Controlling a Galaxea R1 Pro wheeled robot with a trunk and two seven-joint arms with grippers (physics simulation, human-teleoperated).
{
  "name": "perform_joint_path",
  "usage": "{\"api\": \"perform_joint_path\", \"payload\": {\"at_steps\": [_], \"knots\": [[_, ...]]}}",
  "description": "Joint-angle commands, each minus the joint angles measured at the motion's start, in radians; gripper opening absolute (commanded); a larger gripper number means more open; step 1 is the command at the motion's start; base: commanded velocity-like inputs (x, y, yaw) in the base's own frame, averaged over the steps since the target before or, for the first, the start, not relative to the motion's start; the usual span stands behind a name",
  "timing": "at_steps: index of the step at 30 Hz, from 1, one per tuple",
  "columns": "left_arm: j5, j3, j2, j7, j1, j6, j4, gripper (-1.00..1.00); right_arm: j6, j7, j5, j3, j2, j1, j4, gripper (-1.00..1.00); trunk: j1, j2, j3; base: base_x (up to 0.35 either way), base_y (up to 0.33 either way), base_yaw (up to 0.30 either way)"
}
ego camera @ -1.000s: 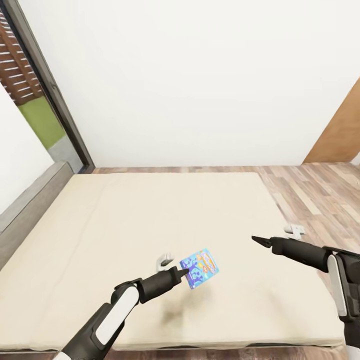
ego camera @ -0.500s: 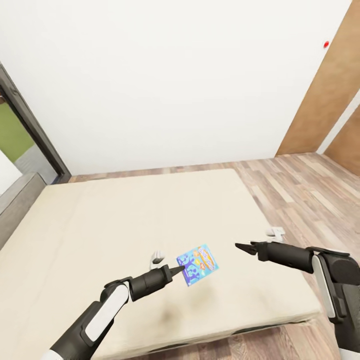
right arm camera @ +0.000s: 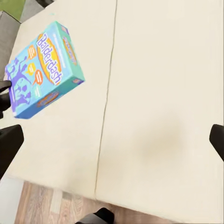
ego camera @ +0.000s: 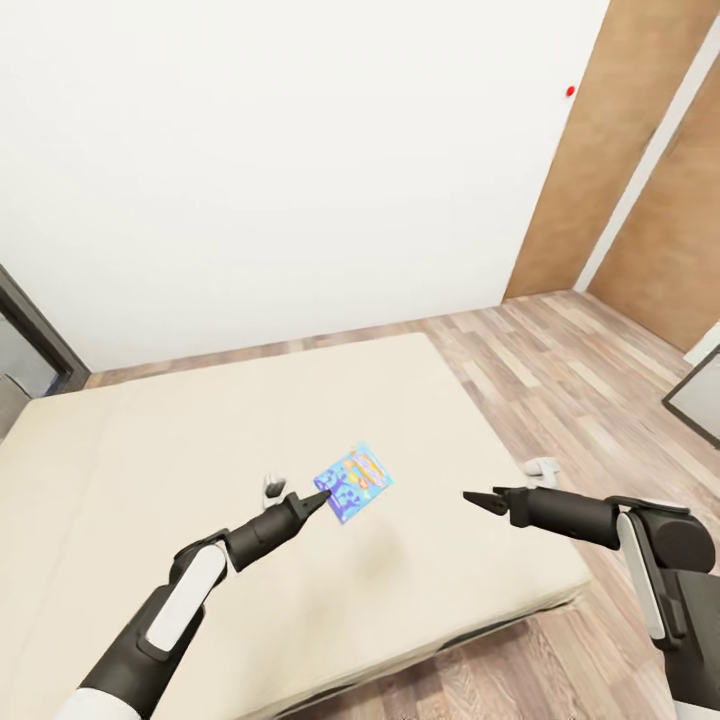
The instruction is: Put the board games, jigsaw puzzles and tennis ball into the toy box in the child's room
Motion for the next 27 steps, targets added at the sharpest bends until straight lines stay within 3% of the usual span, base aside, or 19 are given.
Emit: {"api": "perform_joint_path", "payload": {"at_steps": [1,3,9,12,18,27], "knots": [[0.006,0.020,-0.003,0.006,-0.005,-0.005,-0.001,-1.00,0.007,0.004,0.001,0.000,0.000,-0.001,0.000,1.00,-0.004,0.006,0.002,0.000,0.000,-0.282],[0.004,0.028,-0.005,0.009,-0.007,-0.019,0.000,-1.00,0.007,0.004,0.001,0.000,0.000,0.000,0.000,1.00,-0.011,0.020,0.008,0.000,0.000,-0.282],[0.002,0.042,-0.012,0.016,-0.010,-0.188,0.002,-1.00,0.007,0.005,0.001,0.000,0.002,-0.001,0.000,1.00,-0.034,0.062,0.027,0.000,0.000,-0.282],[0.003,0.039,-0.019,0.017,-0.012,-0.232,0.005,-1.00,0.007,0.005,0.001,0.000,0.003,-0.001,0.000,1.00,-0.046,0.083,0.037,0.000,0.000,-0.282],[0.004,0.035,-0.052,0.008,-0.032,-0.260,0.028,-1.00,0.007,0.006,-0.004,-0.006,0.006,-0.002,0.000,1.00,-0.069,0.125,0.055,0.000,0.000,-0.209],[0.006,0.033,-0.078,0.000,-0.055,-0.267,0.052,-1.00,0.007,0.006,-0.045,-0.013,0.008,-0.003,0.000,1.00,-0.103,0.188,0.084,0.000,0.000,-0.048]]}}
